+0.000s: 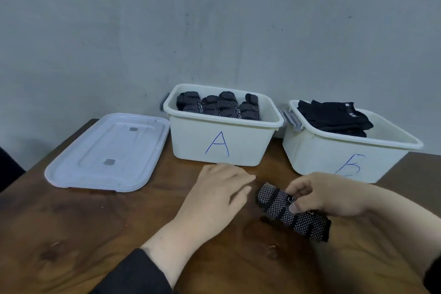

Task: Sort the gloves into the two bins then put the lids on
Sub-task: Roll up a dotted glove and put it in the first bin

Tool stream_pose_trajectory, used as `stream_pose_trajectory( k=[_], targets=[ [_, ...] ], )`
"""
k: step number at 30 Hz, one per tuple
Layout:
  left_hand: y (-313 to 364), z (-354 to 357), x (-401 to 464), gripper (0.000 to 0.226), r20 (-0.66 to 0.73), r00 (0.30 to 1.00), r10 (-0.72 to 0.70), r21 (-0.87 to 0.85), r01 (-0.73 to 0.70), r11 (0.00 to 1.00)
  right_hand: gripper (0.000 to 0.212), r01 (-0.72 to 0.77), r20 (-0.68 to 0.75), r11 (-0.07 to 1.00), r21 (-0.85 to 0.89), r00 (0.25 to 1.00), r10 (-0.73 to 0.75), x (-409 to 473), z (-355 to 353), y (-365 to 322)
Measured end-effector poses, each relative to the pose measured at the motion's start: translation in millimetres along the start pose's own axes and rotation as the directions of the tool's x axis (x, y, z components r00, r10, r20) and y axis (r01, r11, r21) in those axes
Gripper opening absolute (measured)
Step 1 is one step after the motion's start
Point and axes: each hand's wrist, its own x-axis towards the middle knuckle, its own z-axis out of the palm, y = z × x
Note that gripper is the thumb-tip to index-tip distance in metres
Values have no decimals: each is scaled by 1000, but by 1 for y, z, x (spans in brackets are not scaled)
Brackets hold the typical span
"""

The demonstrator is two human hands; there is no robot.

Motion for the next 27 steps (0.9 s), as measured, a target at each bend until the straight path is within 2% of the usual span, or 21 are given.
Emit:
stream_pose_trajectory(
  k=[3, 5, 8, 10, 13, 15, 17, 20, 22, 24, 27],
  targets=[
    [-30, -31, 5, 27, -290, 956, 52, 149, -8, 989, 30, 135, -118, 929, 343, 988, -100, -7, -22, -27],
    [-47, -49, 8, 30, -397, 917, 34, 213, 56, 975, 20, 258, -290, 875, 409, 946, -143, -6, -41, -58],
    [-67, -65, 13, 47, -420, 906, -46, 253, 166, 953, 13, 377, -503, 846, 378, 850, -155, 17, -67, -105],
    [-79, -71, 19, 58, -393, 913, -111, 280, 233, 931, 12, 390, -562, 847, 360, 816, -136, 46, -78, -132],
    [-95, -73, 24, 64, -308, 927, -212, 308, 308, 900, 16, 325, -575, 878, 351, 815, -71, 96, -84, -160],
    [-101, -70, 22, 65, -268, 937, -226, 321, 308, 896, 8, 256, -570, 913, 318, 821, -32, 126, -81, -173],
    [-102, -68, 21, 67, -247, 942, -227, 315, 299, 901, 11, 177, -566, 946, 271, 824, 8, 151, -76, -180],
    [-104, -67, 21, 68, -254, 942, -220, 290, 292, 911, 29, 64, -573, 998, 11, 818, -46, 177, -64, -184],
    [-104, -67, 22, 68, -266, 941, -209, 287, 284, 915, 26, -21, -568, 986, -168, 819, -79, 188, -57, -185],
    [-106, -67, 22, 67, -273, 942, -197, 286, 275, 918, 25, -82, -558, 965, -248, 827, -74, 193, -55, -184],
    [-107, -67, 20, 65, -276, 941, -197, 279, 275, 920, 35, -96, -579, 950, -296, 809, -98, 186, -58, -180]
  ],
)
